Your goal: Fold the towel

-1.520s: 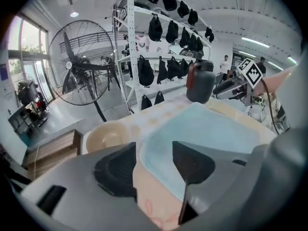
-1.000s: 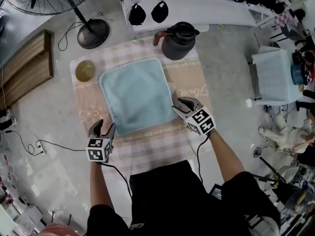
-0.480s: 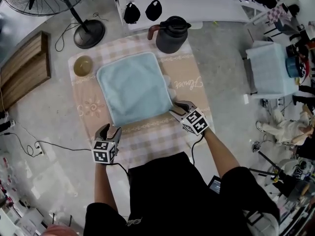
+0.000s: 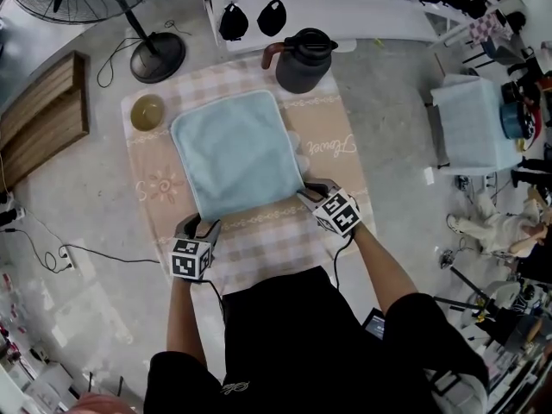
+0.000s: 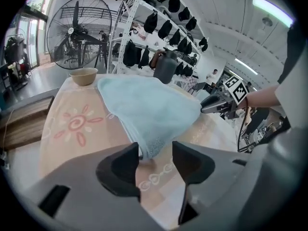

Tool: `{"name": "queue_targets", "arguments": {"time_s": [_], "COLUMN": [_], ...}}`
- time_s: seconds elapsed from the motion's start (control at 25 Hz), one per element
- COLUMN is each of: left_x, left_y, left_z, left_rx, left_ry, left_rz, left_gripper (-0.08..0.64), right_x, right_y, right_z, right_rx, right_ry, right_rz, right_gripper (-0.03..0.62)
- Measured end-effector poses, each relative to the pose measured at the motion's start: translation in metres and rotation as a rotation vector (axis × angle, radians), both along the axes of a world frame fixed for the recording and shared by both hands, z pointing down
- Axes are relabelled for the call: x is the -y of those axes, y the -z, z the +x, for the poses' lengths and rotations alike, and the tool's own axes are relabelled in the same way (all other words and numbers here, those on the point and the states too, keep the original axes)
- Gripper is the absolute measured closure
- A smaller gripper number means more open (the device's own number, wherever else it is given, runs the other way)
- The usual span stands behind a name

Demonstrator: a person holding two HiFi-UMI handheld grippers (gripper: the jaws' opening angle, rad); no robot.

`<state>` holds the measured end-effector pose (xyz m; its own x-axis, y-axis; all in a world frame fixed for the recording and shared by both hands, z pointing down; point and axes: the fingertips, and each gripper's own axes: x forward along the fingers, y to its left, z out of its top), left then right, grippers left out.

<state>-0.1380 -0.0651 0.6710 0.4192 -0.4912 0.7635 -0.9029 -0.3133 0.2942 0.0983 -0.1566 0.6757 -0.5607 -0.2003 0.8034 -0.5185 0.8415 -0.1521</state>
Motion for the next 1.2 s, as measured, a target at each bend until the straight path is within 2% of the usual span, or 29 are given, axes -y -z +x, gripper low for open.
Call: {"name": "queue_targets", "arguments": {"time_s": [0.08, 0.28, 0.36, 0.44, 0.8, 1.2], "left_x": [-0.001, -0.004, -0.007, -0.009, -0.030, -0.078], "left_y": [0.001, -0.001, -0.002, 0.000, 0.013, 0.012], "left_z": [0.003, 0.002, -0.002, -0.007, -0.036, -0.038], "left_rx": [0.004, 0.040, 0.075, 0.089, 0.101, 0.062], "left_ry": [-0.002, 0.004, -0.005, 0.005, 0.074, 0.069], "left_rz": [0.007, 0.024, 0.030, 0.039, 0.045, 0.027], "left_gripper": [0.341, 0.370, 0.480, 0.502, 0.512, 0.511], "right_x": [0.001, 0.001, 0.001, 0.001, -0.014, -0.060], "right_y": [0.000, 0.002, 0.002, 0.005, 0.020, 0.029], "right_z": [0.003, 0.001, -0.001, -0.002, 0.005, 0.007], "right_rx": [-0.008, -0.010, -0.009, -0.010, -0.015, 0.019], "right_ry": [-0.014, -0.006, 0.005, 0.006, -0.003, -0.014], "right_rz": [0.005, 0.017, 0.024, 0.037, 0.056, 0.055], "right_gripper": [0.519, 0.549, 0.556, 0.561, 0.568, 0.568]}}
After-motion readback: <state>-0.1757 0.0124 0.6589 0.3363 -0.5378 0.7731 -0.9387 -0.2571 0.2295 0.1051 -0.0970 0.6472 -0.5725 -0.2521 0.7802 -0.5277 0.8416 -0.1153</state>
